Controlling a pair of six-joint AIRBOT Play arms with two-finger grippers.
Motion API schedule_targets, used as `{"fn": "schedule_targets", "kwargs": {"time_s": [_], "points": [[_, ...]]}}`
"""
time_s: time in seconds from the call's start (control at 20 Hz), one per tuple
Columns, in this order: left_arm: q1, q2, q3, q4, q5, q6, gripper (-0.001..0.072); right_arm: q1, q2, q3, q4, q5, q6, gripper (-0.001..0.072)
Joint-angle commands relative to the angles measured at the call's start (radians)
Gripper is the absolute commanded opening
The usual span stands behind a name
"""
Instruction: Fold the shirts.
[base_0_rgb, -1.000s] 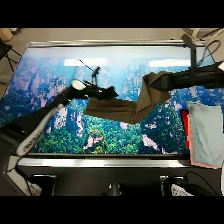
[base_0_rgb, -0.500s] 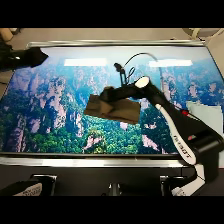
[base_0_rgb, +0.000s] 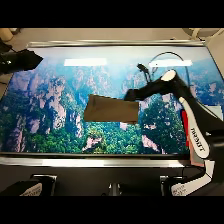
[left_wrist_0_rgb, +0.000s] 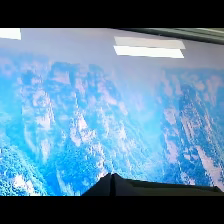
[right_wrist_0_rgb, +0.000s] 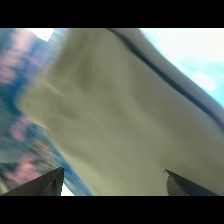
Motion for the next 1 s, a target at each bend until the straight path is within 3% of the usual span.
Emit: {"fn": "schedule_targets", "kwargs": {"time_s": [0.0,0.15,0.35,0.4,0.45,0.5,0.6,0.7,0.95], "points": [[-0.009,0.004,-0.045,0.002,0.002,0.008,0.002,-0.128,0.032,-0.101,-0.227,0.102,0.097,0.0684],[-0.033,0.004,-0.066,0.002,0.001,0.007,0.002,-0.087,0.006,-0.243,-0.063,-0.029,0.051,0.0678],[-0.062,0.004,-0.067,0.002,0.001,0.007,0.002,-0.009,-0.045,-0.257,0.102,-0.196,0.039,0.065],[-0.066,0.004,-0.067,0.002,0.001,0.007,0.002,-0.002,-0.049,-0.257,0.137,-0.217,0.04,0.0486],[-0.066,0.004,-0.067,0.002,0.001,0.007,0.002,-0.003,-0.049,-0.255,0.183,-0.222,0.037,0.0084],[-0.066,0.004,-0.067,0.002,0.002,0.007,0.002,-0.018,-0.047,-0.244,0.234,-0.208,0.017,0.0014],[-0.064,0.004,-0.067,0.007,0.001,0.007,0.002,-0.078,-0.019,-0.173,0.311,-0.126,-0.097,0.0014],[-0.067,0.003,-0.068,0.029,-0.006,0.008,0.002,-0.182,0.049,-0.05,0.299,-0.006,-0.098,0.0013],[-0.067,-0.01,-0.097,0.032,0.001,0.008,0.0021,-0.49,0.233,0.203,0.099,0.219,0.058,0.0014]]}}
